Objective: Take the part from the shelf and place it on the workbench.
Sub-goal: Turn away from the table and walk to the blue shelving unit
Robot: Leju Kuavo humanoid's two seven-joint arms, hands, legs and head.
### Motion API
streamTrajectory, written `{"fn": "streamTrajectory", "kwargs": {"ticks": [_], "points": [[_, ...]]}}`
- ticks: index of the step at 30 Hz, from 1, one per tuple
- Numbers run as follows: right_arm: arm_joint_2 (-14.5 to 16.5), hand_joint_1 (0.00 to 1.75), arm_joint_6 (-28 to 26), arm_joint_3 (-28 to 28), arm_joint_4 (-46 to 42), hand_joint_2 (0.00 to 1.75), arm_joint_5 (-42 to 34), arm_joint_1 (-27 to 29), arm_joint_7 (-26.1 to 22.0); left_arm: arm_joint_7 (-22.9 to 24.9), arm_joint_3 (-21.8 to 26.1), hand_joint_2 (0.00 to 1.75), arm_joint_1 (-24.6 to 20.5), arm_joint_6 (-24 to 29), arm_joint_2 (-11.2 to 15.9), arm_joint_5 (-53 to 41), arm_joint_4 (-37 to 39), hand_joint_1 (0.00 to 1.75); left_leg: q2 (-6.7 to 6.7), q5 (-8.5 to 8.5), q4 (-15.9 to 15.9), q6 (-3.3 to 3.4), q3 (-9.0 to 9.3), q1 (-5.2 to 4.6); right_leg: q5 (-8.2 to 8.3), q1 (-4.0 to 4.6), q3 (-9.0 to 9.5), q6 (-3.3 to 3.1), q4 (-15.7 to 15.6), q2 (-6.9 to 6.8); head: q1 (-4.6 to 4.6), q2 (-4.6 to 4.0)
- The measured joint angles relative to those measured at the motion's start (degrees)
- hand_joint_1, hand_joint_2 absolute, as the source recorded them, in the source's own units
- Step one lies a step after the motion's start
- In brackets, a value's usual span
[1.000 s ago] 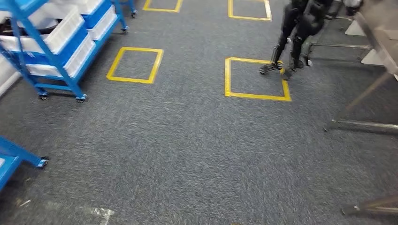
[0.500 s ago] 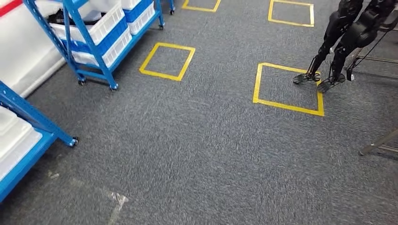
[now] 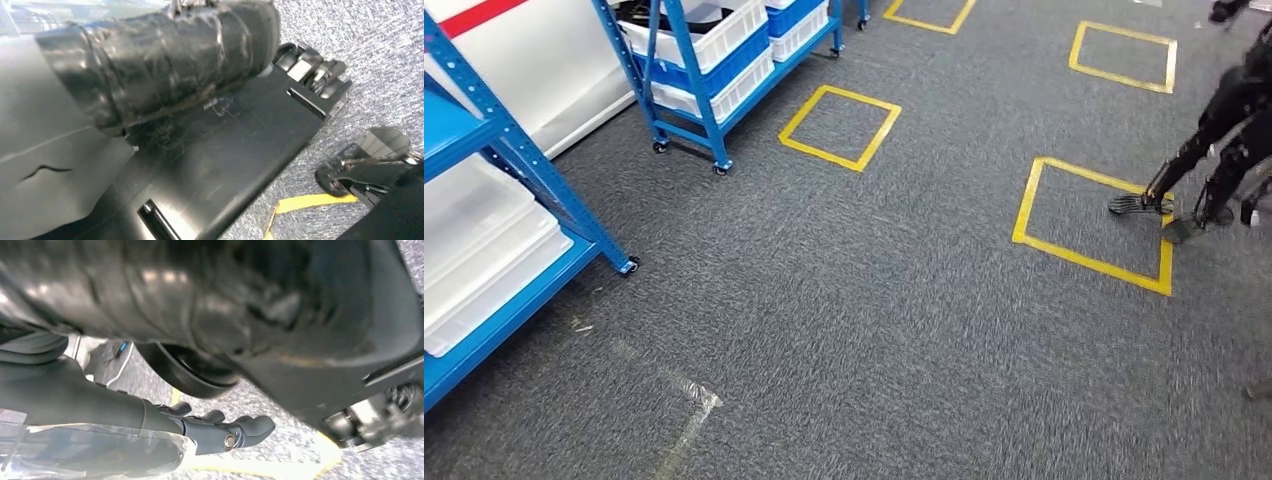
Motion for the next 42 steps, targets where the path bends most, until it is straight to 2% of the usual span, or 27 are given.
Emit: {"fn": "streamTrajectory", "kwargs": {"ticks": [1, 3, 4, 5, 6, 7, 9, 11, 13, 15, 17, 19, 20, 21, 22, 24, 26, 28, 30, 32, 34, 35, 36, 37, 39, 41, 42], "points": [[0.0, 0.0, 0.1, 0.0, 0.0, 0.0, 0.0, 0.0, 0.0, 0.0, 0.0, 0.0, 0.0, 0.0, 0.0, 0.0, 0.0, 0.0, -0.53, 0.06, 0.0, 0.21, -0.01, 0.05, -1.72, -0.09, -1.54, 0.18, 3.3, 1.57, 0.12, 0.0], [0.0, 0.0, 0.3, 0.0, 0.0, 0.0, 0.0, 0.2, 0.0, 0.1, 0.0, 0.0, -0.1, 0.0, 0.0, 0.0, 0.0, 0.0, -1.77, 0.09, 0.0, 0.48, -0.1, 0.05, -4.97, -0.09, -5.53, 0.34, 11.2, 2.54, 0.21, 0.0], [-0.1, 0.0, 0.4, 0.0, 0.0, 0.0, 0.0, 0.3, 0.0, 0.1, 0.0, 0.0, -0.1, 0.0, 0.0, 0.0, 0.0, 0.0, -2.49, 0.09, 0.1, 0.53, -0.1, 0.05, -5.39, -0.08, -6.97, 0.38, 13.7, 2.58, 0.21, 0.0], [-0.1, 0.0, 0.4, 0.0, 0.0, 0.0, 0.0, 0.4, 0.1, 0.1, 0.0, 0.0, -0.1, 0.0, 0.0, 0.0, 0.0, 0.0, -3.28, 0.08, 0.1, 0.52, -0.05, 0.06, -4.62, -0.11, -7.42, 0.38, 14.0, 2.63, 0.22, 0.0], [-0.1, 0.0, 0.4, 0.0, 0.0, 0.0, 0.0, 0.5, 0.2, 0.1, 0.0, 0.0, -0.2, -0.1, 0.0, 0.0, 0.0, 0.0, -4.06, 0.04, 0.2, 0.47, 0.04, 0.1, -2.86, -0.17, -6.82, 0.36, 12.2, 2.77, 0.22, 0.0], [-0.2, 0.0, 0.4, 0.0, 0.0, 0.0, 0.0, 0.5, 0.3, 0.1, 0.0, 0.0, -0.2, -0.1, -0.1, 0.0, 0.0, 0.0, -4.85, -0.03, 0.2, 0.35, 0.16, 0.15, -0.37, -0.3, -5.28, 0.32, 8.5, 3.25, 0.22, 0.0], [-0.2, 0.0, 0.4, 0.1, 0.0, 0.0, 0.0, 0.4, 0.4, 0.1, 0.0, 0.0, -0.3, -0.1, -0.2, 0.1, 0.0, 0.0, -6.14, -0.31, 0.7, -0.1, 0.07, 0.07, 2.79, -0.6, -1.94, 0.17, 0.8, 5.38, 0.21, 0.0], [-0.2, 0.0, 0.4, 0.2, 0.0, 0.0, 0.0, 0.3, 0.5, 0.2, 0.0, 0.0, -0.4, -0.1, -0.2, 0.1, 0.0, 0.0, -7.17, -0.44, 0.9, -0.77, -0.39, 0.09, 3.13, -0.56, -0.54, -0.28, -2.2, 6.44, 0.22, 0.0], [-0.2, 0.0, 0.4, 0.2, 0.0, 0.0, 0.0, 0.1, 0.6, 0.3, 0.0, 0.0, -0.4, -0.1, -0.2, 0.1, 0.0, 0.0, -7.66, -0.49, 0.9, -1.52, -0.7, 0.32, 3.22, -0.48, -0.2, -1.13, -2.4, 5.39, 0.3, 0.0], [-0.2, 0.0, 0.4, 0.2, 0.0, 0.0, 0.0, 0.0, 0.7, 0.5, 0.0, 0.0, -0.3, -0.1, -0.2, 0.1, 0.0, 0.0, -5.52, -1.92, 3.0, -2.18, -1.6, 0.26, 3.33, -0.55, 0.11, -1.95, -2.8, 4.25, 0.03, 0.0], [-0.2, 0.0, 0.4, 0.3, 0.0, 0.0, 0.0, 0.1, 0.7, 0.6, 0.0, 0.0, -0.5, -0.1, -0.1, 0.1, 0.0, 0.0, -2.62, -5.33, 9.4, -2.65, -4.45, 0.2, 3.16, -0.34, 0.28, -2.47, -2.8, 2.78, -0.3, 0.0], [-0.2, 0.0, 0.4, 0.3, 0.0, 0.0, 0.0, 0.3, 0.7, 0.7, 0.0, 0.0, -0.8, 0.0, -0.1, 0.0, 0.0, 0.0, -1.75, -7.8, 15.7, -2.9, -7.31, 0.26, 2.88, -0.05, 0.42, -2.75, -2.7, 1.02, -0.32, 0.0], [-0.3, 0.0, 0.4, 0.4, 0.0, 0.0, 0.0, 0.4, 0.7, 0.7, 0.0, 0.0, -0.9, 0.0, -0.1, 0.0, 0.0, 0.0, -1.59, -7.52, 16.3, -2.87, -7.46, 0.26, 2.71, 0.08, 0.55, -2.8, -2.7, 0.17, -0.33, 0.0], [-0.3, 0.0, 0.4, 0.4, 0.0, 0.0, 0.0, 0.4, 0.7, 0.7, 0.0, 0.0, -0.8, 0.0, 0.0, 0.0, 0.0, 0.0, -1.33, -6.08, 14.4, -2.69, -6.38, 0.23, 2.54, 0.2, 0.75, -2.82, -2.7, -0.56, -0.33, 0.0], [-0.3, 0.0, 0.4, 0.4, 0.0, 0.0, 0.0, 0.3, 0.7, 0.7, 0.0, 0.0, -0.7, 0.0, 0.0, 0.1, 0.0, 0.0, -0.71, -4.01, 10.8, -2.34, -4.44, 0.14, 2.35, 0.32, 1.02, -2.8, -2.7, -1.22, -0.33, 0.0], [-0.3, 0.0, 0.4, 0.4, 0.0, 0.0, 0.0, 0.2, 0.7, 0.8, 0.0, 0.0, -0.4, 0.0, 0.1, 0.1, 0.0, 0.0, 1.8, -1.38, 3.6, -1.36, -0.66, -0.44, 1.98, 0.59, 1.43, -2.62, -2.7, -2.42, -0.29, 0.0], [-0.3, 0.0, 0.4, 0.4, 0.0, 0.0, 0.0, 0.2, 0.7, 0.8, 0.0, 0.0, -0.2, -0.1, 0.1, 0.2, 0.0, 0.0, 2.96, -1.17, 1.1, -0.63, 0.4, -1.02, 1.79, 0.79, 1.58, -2.24, -2.8, -3.56, -0.23, 0.0], [-0.3, 0.0, 0.4, 0.5, 0.0, 0.0, -0.1, 0.1, 0.7, 0.8, 0.0, 0.0, -0.1, -0.1, 0.1, 0.2, 0.0, 0.0, 1.69, -0.84, 0.6, -0.19, 0.31, -0.95, 1.6, 0.87, 1.89, -1.74, -3.0, -4.49, -0.23, 0.0], [-0.3, 0.0, 0.4, 0.5, 0.0, 0.0, -0.1, 0.0, 0.7, 0.8, 0.0, 0.0, 0.0, -0.3, 0.1, 0.2, 0.0, 0.0, 0.45, -0.39, -0.3, 0.24, 0.77, -0.49, 0.29, 0.72, 1.55, -1.14, -1.6, -2.39, -0.02, 0.0], [-0.3, 0.0, 0.4, 0.5, 0.0, 0.0, -0.1, 0.0, 0.7, 0.8, 0.0, 0.0, -0.1, -0.4, 0.0, 0.3, 0.0, 0.0, -0.73, -0.11, -0.7, 0.5, 1.06, -0.17, -2.83, 0.42, -1.1, -0.72, 4.3, 1.15, 0.3, 0.0], [-0.4, 0.0, 0.5, 0.5, 0.0, 0.0, -0.1, 0.2, 0.7, 0.8, 0.0, 0.0, -0.2, -0.5, 0.0, 0.3, 0.0, 0.0, -2.18, -0.1, -0.6, 0.57, 0.99, -0.11, -5.21, 0.2, -4.75, -0.51, 11.4, 2.34, 0.4, 0.0], [-0.4, 0.0, 0.5, 0.5, 0.0, 0.0, -0.1, 0.4, 0.8, 0.8, 0.0, 0.0, -0.2, -0.5, 0.0, 0.3, 0.0, 0.0, -3.01, -0.15, -0.5, 0.54, 0.99, -0.06, -4.92, 0.09, -5.72, -0.39, 12.8, 2.45, 0.4, 0.0], [-0.5, 0.0, 0.5, 0.6, 0.0, 0.0, -0.1, 0.5, 0.8, 0.8, 0.0, 0.0, -0.2, -0.5, 0.0, 0.3, 0.0, 0.0, -3.89, -0.25, -0.3, 0.45, 1.0, 0.04, -3.41, -0.05, -5.66, -0.25, 11.9, 2.58, 0.4, 0.0], [-0.5, 0.0, 0.6, 0.6, 0.0, 0.0, -0.1, 0.5, 0.8, 0.8, 0.0, 0.0, -0.3, -0.6, -0.1, 0.4, 0.0, 0.0, -4.78, -0.42, 0.0, 0.26, 1.02, 0.19, -1.06, -0.27, -4.64, -0.08, 9.0, 2.9, 0.41, 0.0], [-0.5, 0.0, 0.6, 0.7, 0.0, 0.0, -0.2, 0.4, 0.8, 0.8, 0.0, 0.0, -0.4, -0.6, -0.1, 0.4, 0.0, 0.0, -6.3, -0.94, 0.8, -0.38, 0.75, 0.42, 2.23, -0.8, -1.82, 0.33, 1.9, 5.36, 0.49, 0.0], [-0.5, 0.0, 0.6, 0.8, 0.0, 0.0, -0.3, 0.4, 0.8, 0.8, 0.0, 0.0, -0.6, -0.6, -0.2, 0.4, 0.0, 0.0, -7.5, -1.21, 1.5, -1.11, 0.03, 0.51, 2.58, -1.07, -0.61, 0.36, -1.1, 7.46, 0.6, 0.0], [-0.5, 0.0, 0.6, 0.8, 0.0, 0.0, -0.4, 0.5, 0.8, 0.8, 0.0, 0.0, -0.7, -0.7, -0.2, 0.4, 0.0, 0.0, -8.09, -1.12, 1.6, -1.48, -0.32, 0.58, 2.49, -0.94, -0.58, 0.14, -1.3, 7.45, 0.66, 0.0]]}}
